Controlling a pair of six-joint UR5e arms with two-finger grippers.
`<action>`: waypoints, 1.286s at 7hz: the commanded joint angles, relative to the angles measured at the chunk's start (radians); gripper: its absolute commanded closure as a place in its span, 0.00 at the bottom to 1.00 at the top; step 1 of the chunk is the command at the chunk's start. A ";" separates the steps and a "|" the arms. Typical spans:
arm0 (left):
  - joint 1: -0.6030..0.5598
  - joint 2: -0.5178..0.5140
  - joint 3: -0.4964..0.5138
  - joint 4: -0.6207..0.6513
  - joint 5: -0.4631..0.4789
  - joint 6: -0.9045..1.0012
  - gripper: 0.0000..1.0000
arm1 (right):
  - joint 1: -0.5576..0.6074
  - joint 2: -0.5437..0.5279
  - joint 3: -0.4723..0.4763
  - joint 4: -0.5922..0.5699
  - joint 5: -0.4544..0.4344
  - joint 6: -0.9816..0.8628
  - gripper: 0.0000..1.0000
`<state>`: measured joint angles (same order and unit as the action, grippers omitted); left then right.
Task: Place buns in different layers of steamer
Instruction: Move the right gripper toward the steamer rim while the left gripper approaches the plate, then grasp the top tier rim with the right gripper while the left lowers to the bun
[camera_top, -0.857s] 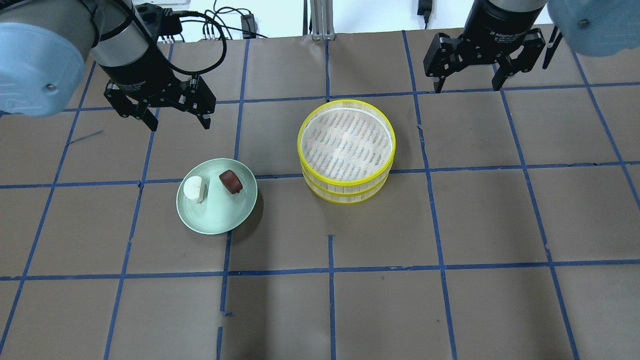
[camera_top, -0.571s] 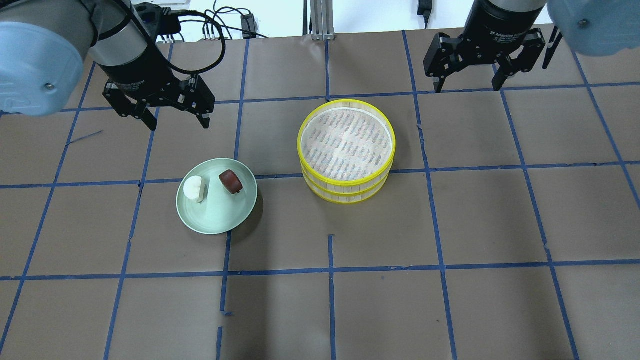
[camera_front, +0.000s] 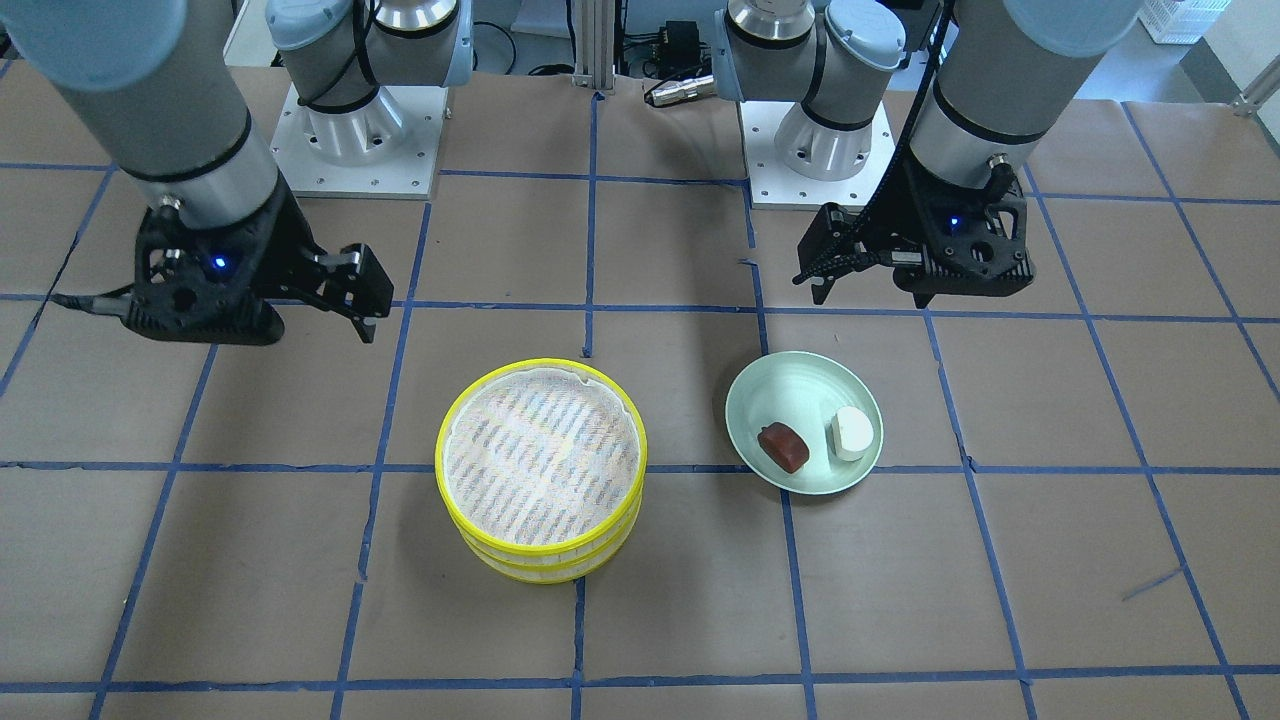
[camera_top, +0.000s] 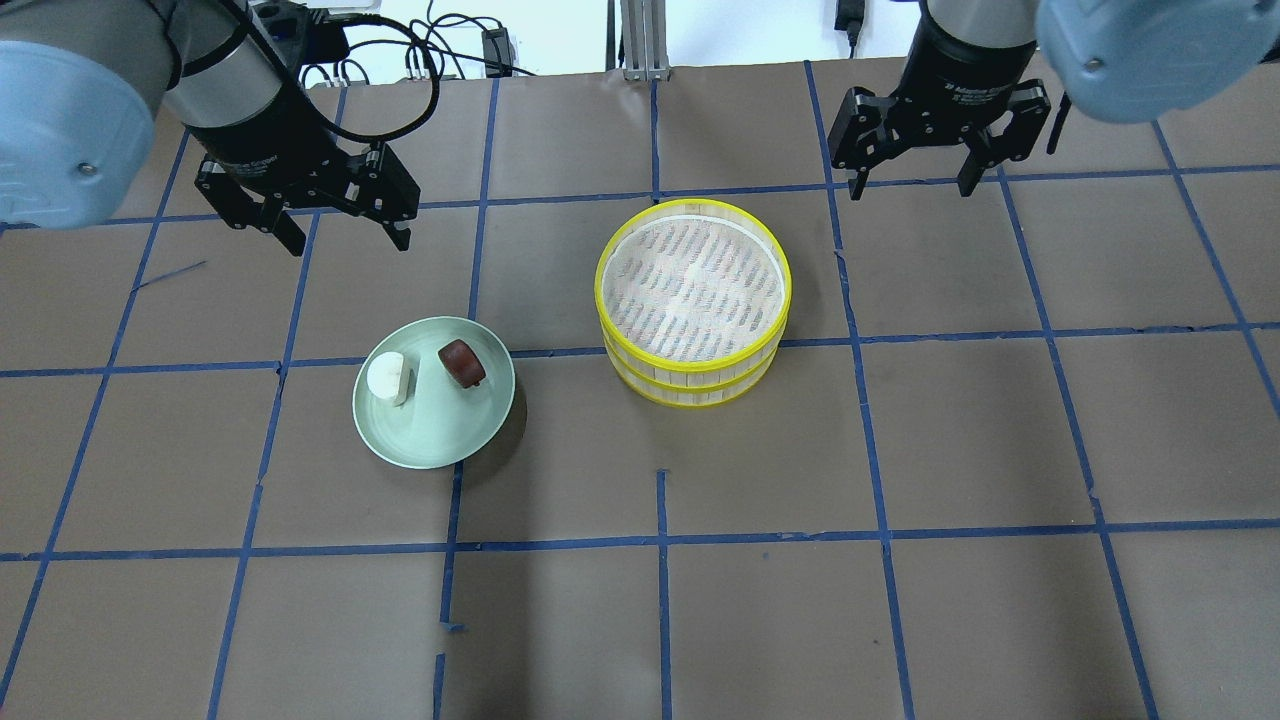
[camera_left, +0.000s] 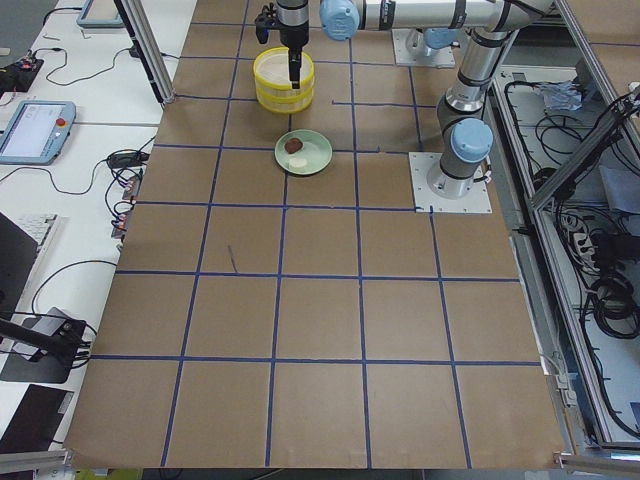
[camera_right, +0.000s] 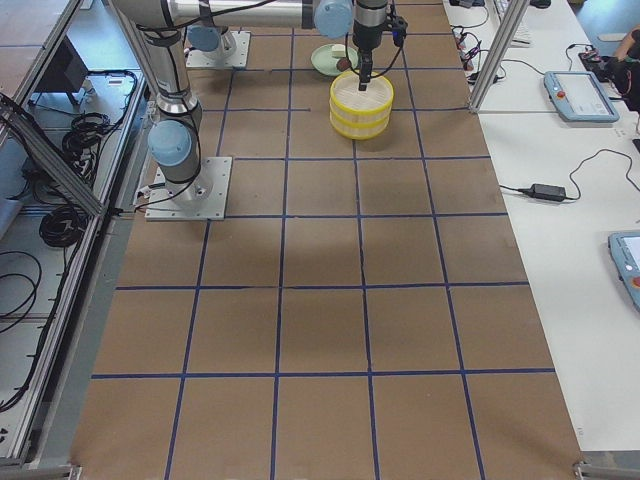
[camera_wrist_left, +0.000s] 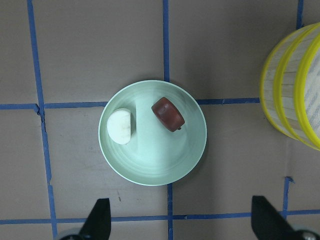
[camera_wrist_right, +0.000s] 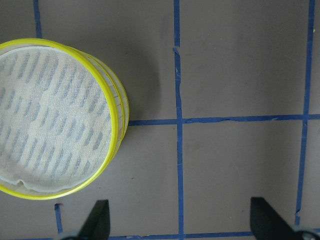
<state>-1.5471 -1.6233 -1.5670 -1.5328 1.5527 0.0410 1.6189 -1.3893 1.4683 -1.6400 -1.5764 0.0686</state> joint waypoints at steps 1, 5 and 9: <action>0.009 0.006 -0.002 0.017 0.007 0.011 0.00 | 0.059 0.108 0.009 -0.109 -0.002 0.046 0.00; 0.051 -0.118 -0.197 0.258 0.056 0.075 0.00 | 0.096 0.248 0.128 -0.354 0.003 0.108 0.00; 0.121 -0.252 -0.226 0.369 0.061 0.131 0.00 | 0.095 0.242 0.138 -0.373 -0.001 0.083 0.76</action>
<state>-1.4307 -1.8293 -1.7774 -1.2215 1.6112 0.1669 1.7148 -1.1406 1.6092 -2.0173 -1.5737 0.1708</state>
